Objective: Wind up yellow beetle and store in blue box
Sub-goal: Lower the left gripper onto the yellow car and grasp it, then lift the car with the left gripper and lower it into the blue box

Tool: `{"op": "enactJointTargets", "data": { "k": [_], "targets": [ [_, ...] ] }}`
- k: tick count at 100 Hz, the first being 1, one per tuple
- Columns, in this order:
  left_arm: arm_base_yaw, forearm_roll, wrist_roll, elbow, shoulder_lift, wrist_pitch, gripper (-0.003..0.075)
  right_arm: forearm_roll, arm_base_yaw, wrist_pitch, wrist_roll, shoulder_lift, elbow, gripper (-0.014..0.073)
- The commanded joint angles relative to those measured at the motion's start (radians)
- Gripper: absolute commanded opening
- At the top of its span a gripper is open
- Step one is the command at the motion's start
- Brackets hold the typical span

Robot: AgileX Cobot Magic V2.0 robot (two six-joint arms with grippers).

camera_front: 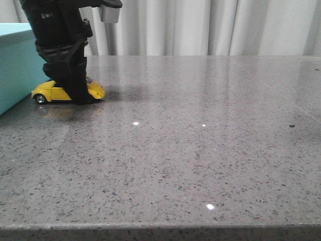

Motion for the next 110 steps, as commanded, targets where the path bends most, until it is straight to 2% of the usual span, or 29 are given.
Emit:
{"op": "enactJointTargets", "data": {
  "k": [1, 19, 33, 68, 87, 94, 110],
  "targets": [
    [-0.004, 0.003, -0.003, -0.029, -0.046, -0.015, 0.0277, -0.010, 0.000, -0.058, -0.015, -0.015, -0.024, 0.0505],
    [-0.004, 0.011, -0.003, -0.049, -0.049, -0.011, 0.0206, -0.010, 0.000, -0.059, -0.015, -0.015, -0.024, 0.0505],
    [-0.004, 0.011, -0.018, -0.141, -0.050, 0.017, 0.0190, -0.010, 0.000, -0.059, -0.015, -0.015, -0.024, 0.0505],
    [0.037, 0.017, -0.308, -0.562, -0.052, 0.147, 0.0191, -0.010, 0.000, -0.081, -0.015, -0.013, -0.024, 0.0505],
    [0.156, 0.041, -0.545, -0.693, -0.052, 0.247, 0.0191, -0.010, 0.000, -0.098, -0.015, -0.013, -0.019, 0.0505],
    [0.218, 0.041, -0.587, -0.701, -0.052, 0.296, 0.0191, -0.010, 0.000, -0.103, -0.015, -0.013, -0.019, 0.0505],
    [0.348, 0.035, -0.671, -0.699, -0.052, 0.296, 0.0191, -0.010, 0.000, -0.116, -0.015, -0.013, -0.019, 0.0505]
  ]
}}
